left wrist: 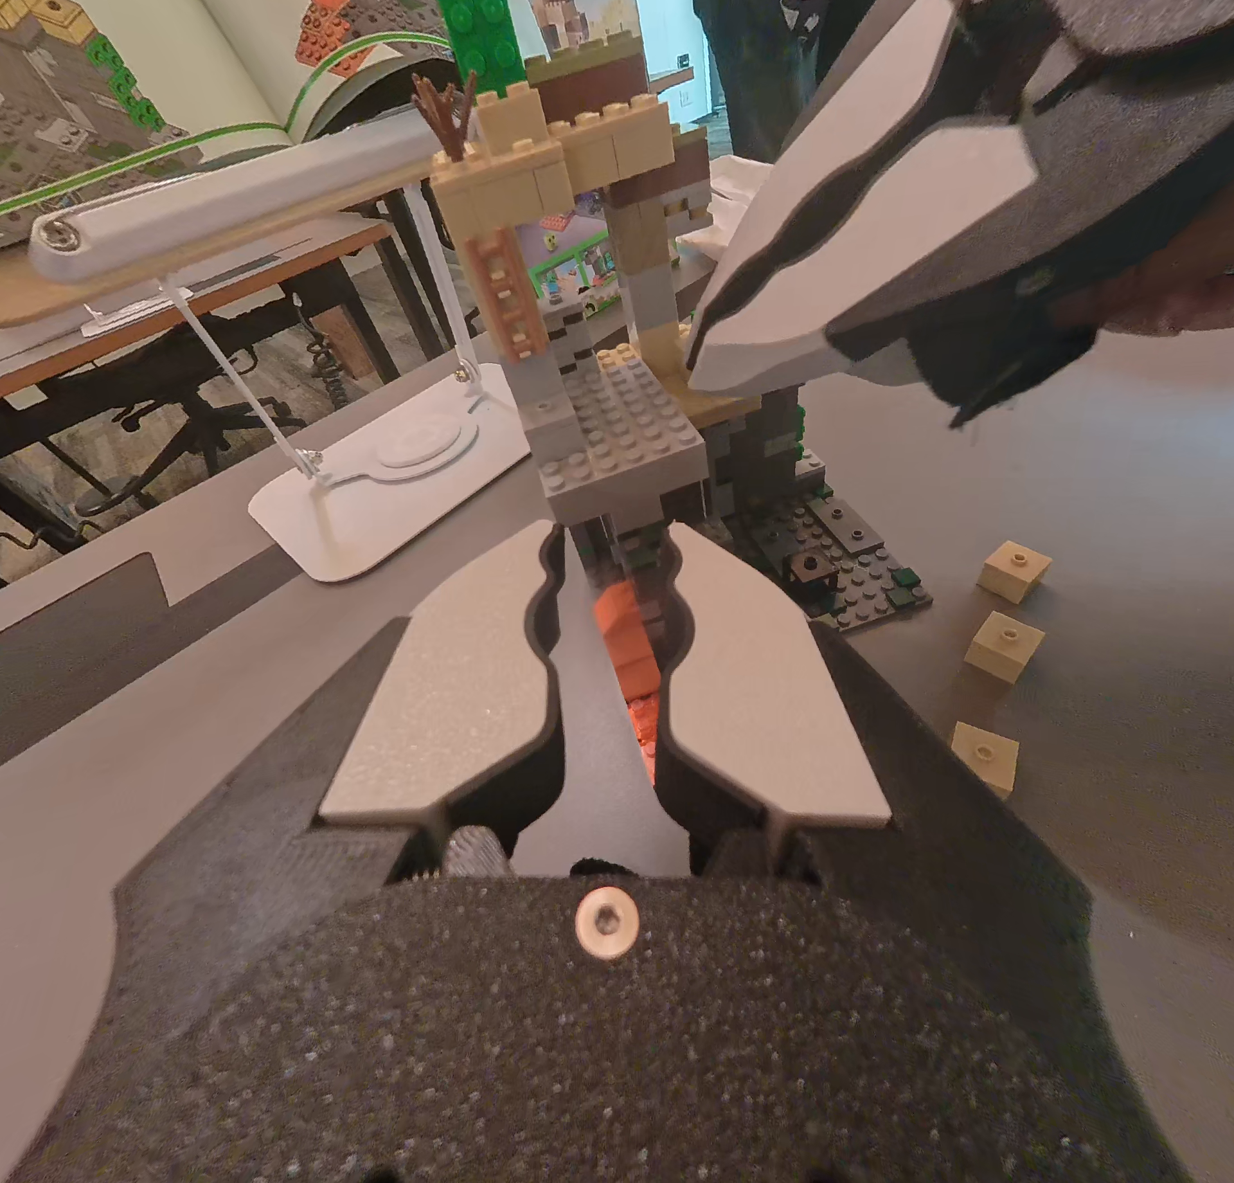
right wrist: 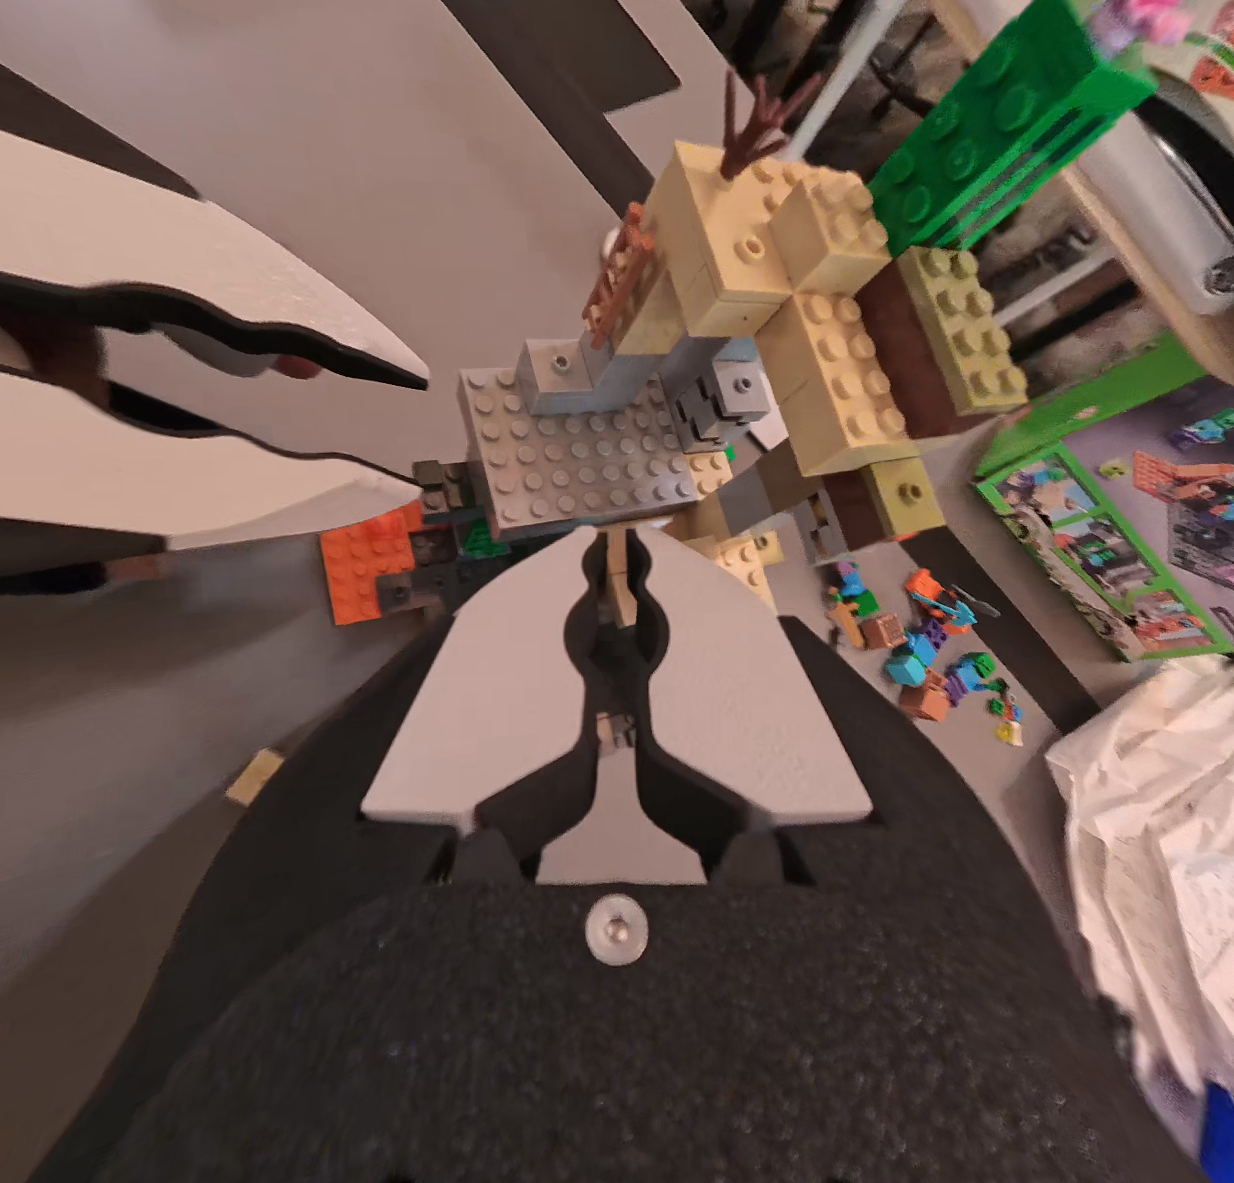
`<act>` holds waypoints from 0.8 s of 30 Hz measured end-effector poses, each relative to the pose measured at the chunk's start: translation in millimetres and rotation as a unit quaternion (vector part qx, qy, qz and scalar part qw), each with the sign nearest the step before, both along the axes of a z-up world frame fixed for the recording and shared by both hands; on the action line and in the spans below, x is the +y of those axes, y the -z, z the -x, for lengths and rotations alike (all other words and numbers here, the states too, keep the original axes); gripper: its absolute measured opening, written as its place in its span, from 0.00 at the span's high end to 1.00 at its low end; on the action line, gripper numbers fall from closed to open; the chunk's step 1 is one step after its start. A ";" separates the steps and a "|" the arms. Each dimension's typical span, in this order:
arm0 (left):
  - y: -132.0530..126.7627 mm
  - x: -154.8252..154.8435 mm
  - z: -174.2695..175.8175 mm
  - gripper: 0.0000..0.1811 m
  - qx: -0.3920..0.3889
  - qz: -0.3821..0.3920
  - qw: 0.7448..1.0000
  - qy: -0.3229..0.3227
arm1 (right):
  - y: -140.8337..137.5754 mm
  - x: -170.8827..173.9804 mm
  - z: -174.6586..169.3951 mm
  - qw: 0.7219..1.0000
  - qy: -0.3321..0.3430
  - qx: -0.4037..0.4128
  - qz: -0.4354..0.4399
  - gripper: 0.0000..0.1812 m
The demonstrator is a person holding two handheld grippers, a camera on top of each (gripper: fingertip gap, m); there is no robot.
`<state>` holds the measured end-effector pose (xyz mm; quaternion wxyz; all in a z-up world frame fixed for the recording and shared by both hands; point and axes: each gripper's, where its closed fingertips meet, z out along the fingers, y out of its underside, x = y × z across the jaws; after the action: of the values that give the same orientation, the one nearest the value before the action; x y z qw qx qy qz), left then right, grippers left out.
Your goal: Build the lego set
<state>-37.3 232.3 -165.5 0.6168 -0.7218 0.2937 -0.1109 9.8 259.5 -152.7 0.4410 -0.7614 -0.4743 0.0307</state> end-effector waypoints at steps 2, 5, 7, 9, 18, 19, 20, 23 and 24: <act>0.2 0.0 -0.1 0.86 0.000 0.000 1.000 0.000 | -5.4 -8.8 3.3 0.999 -0.023 0.033 0.019 0.95; 0.4 0.0 -0.3 0.86 0.001 -0.001 1.000 0.000 | -16.4 -17.7 3.1 0.995 -0.048 0.080 0.028 0.94; 0.3 0.0 -0.3 0.86 0.002 -0.002 1.000 0.000 | -23.0 -22.1 -0.3 0.992 -0.059 0.109 0.031 0.92; 0.1 0.0 -0.2 0.86 0.002 -0.004 1.000 -0.001 | -30.2 -25.5 -5.6 0.988 -0.069 0.138 0.028 0.90; 1.7 0.2 -0.7 0.87 0.006 -0.007 1.000 -0.001 | -38.2 -39.7 -36.6 0.967 -0.103 0.232 0.015 0.84; 1.8 0.2 -0.8 0.87 0.007 -0.008 1.000 -0.002 | -36.4 -40.4 -40.2 0.966 -0.105 0.235 0.012 0.85; 1.8 0.0 -1.0 0.88 0.008 -0.009 1.000 -0.001 | -34.2 -40.9 -43.7 0.966 -0.108 0.236 0.008 0.86; 1.6 -0.6 -1.8 0.88 0.012 -0.012 1.000 -0.001 | -26.2 -40.9 -53.9 0.965 -0.110 0.239 0.007 0.89; 1.5 -0.9 -2.6 0.88 0.014 -0.013 1.000 0.000 | -23.7 -40.3 -57.0 0.964 -0.109 0.240 0.007 0.91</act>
<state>-34.7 231.3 -167.0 0.6219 -0.7151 0.3038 -0.0972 66.8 219.1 -129.0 0.5306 -0.6781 -0.4345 0.2642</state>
